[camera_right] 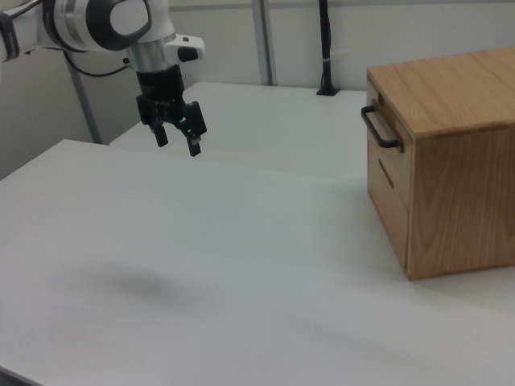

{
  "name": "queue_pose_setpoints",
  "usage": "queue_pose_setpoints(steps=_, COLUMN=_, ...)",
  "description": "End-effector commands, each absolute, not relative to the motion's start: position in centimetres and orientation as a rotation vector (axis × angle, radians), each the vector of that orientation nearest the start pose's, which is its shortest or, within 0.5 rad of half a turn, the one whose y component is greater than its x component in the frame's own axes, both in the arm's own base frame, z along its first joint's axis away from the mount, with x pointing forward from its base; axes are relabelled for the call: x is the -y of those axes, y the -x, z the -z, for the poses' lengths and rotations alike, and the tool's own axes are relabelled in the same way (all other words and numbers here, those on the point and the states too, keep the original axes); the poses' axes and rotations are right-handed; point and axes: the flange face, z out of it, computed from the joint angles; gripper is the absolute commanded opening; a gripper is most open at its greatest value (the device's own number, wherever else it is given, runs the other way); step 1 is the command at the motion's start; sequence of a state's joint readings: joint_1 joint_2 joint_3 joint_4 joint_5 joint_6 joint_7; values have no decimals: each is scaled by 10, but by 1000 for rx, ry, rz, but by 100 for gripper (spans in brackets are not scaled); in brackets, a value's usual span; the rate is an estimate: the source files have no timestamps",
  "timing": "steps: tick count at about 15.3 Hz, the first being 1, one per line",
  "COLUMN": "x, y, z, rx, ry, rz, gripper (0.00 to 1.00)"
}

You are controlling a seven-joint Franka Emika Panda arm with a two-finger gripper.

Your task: Close the drawer by sliding it

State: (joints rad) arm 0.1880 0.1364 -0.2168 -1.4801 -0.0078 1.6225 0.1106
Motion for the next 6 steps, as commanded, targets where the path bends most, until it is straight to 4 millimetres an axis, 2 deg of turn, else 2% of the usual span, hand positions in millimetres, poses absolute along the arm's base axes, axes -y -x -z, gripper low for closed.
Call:
queue_pose_setpoints(steps=1, x=16, y=-595, z=-589, rx=-141, ry=3168, rz=-4, gripper=100)
queue_pose_setpoints(steps=6, x=24, y=-595, z=-597, rx=-172, ry=3167, rz=25, gripper=100)
